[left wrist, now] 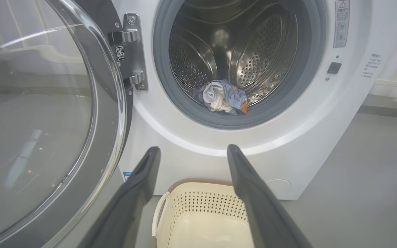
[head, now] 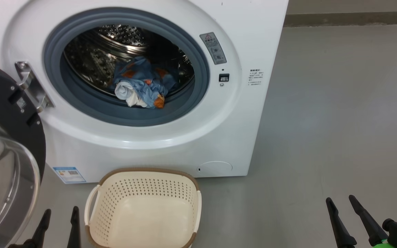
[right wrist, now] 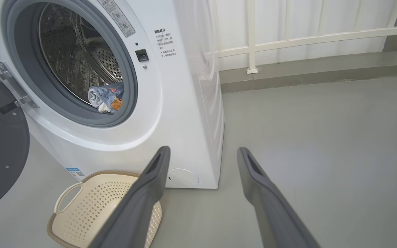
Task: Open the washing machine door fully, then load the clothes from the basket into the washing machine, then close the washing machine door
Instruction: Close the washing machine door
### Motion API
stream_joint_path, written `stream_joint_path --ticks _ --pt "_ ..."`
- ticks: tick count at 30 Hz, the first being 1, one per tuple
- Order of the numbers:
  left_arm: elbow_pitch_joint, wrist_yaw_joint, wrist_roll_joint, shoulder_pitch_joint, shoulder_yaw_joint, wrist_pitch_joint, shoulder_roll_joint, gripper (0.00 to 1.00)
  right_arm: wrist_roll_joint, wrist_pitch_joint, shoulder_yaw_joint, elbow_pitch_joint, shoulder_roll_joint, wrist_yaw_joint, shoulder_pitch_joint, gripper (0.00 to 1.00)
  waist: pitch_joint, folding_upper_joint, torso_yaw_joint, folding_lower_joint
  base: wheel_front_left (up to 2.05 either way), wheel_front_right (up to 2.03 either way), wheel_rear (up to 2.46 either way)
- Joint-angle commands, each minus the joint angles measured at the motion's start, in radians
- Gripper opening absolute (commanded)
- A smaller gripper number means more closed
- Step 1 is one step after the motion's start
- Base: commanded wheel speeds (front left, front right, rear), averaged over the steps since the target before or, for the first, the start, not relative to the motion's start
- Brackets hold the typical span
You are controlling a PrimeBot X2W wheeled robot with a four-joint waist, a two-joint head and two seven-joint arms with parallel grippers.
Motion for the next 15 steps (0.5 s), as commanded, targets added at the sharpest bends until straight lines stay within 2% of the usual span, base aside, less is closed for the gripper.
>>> stream_joint_path --ticks 1,7,15 --pt "-0.032 -0.001 0.003 -0.010 0.037 -0.006 0.010 1.00 0.001 -0.005 0.017 -0.025 -0.019 0.002 0.002 1.00 0.000 -0.0001 0.001 -0.0001 -1.10 1.10 0.00" --pt "-0.041 -0.001 -0.005 -0.007 0.033 -0.006 0.009 1.00 0.001 -0.005 0.019 -0.026 -0.019 0.002 0.003 1.00 -0.002 -0.0001 0.002 -0.0001 -0.86 0.86 0.00" --pt "-0.052 -0.001 -0.005 -0.003 0.026 -0.006 0.013 1.00 0.001 -0.005 0.018 -0.027 -0.020 0.002 0.004 1.00 -0.003 -0.0001 0.004 -0.0001 -0.11 0.11 0.00"
